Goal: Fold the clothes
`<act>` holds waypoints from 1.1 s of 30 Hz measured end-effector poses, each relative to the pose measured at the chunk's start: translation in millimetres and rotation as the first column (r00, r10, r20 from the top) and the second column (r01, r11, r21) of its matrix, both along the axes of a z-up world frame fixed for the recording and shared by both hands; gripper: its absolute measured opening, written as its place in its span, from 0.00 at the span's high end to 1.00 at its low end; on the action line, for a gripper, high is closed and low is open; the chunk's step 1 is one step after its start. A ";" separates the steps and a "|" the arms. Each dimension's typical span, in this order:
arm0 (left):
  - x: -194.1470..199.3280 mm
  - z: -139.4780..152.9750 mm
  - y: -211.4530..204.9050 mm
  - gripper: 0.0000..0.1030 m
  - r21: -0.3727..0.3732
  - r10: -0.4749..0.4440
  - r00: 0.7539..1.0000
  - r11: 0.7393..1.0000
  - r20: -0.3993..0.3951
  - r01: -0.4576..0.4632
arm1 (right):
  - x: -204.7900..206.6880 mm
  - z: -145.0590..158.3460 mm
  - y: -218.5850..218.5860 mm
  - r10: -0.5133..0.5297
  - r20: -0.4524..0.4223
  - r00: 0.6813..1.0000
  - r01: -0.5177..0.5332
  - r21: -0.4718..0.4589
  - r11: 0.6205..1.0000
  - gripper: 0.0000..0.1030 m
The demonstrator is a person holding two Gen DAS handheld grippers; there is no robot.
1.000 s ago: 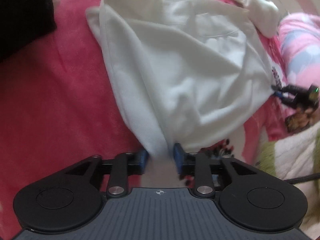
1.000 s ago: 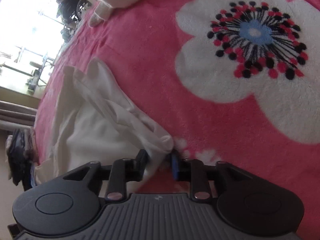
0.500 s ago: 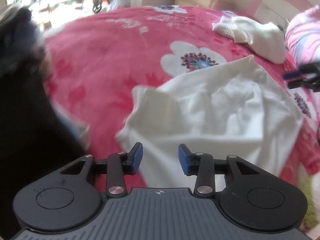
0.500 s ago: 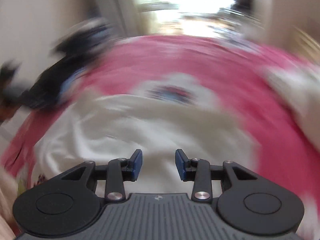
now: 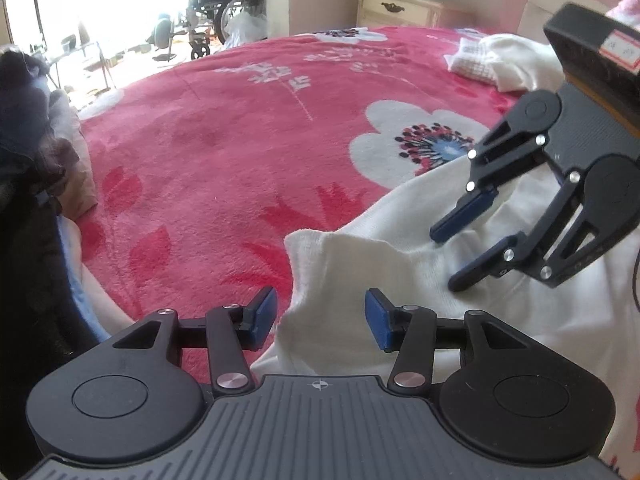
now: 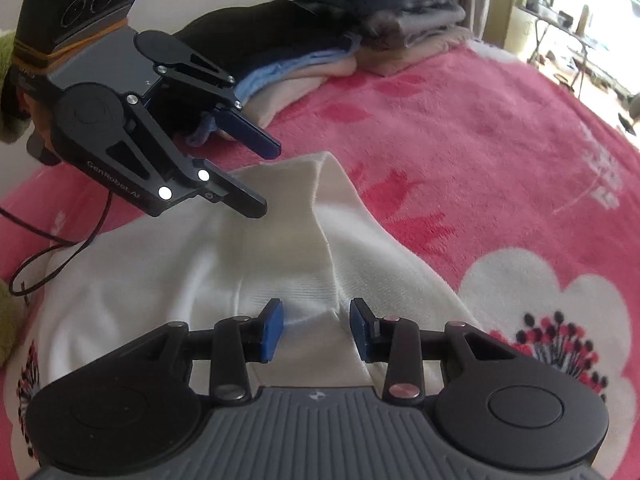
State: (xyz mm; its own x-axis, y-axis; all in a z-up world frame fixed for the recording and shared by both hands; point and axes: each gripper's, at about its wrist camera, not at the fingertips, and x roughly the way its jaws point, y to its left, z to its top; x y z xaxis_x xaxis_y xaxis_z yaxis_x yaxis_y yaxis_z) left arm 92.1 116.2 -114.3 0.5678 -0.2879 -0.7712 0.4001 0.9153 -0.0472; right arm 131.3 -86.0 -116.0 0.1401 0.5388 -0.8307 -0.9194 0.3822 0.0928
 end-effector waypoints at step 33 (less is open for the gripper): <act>13.1 -7.6 56.9 0.76 -0.281 0.212 0.955 0.922 -0.206 -0.265 | -3.2 -18.0 17.4 -0.062 0.382 0.922 0.025 0.101 0.995 0.96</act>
State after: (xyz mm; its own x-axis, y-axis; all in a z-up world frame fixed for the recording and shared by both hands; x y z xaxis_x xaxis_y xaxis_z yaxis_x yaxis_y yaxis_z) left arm 105.2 173.1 -121.9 0.5180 -0.3944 -0.7591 0.1332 0.9137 -0.3838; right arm 128.1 -68.6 -134.0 0.4638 0.5966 -0.6550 -0.8740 0.4292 -0.2279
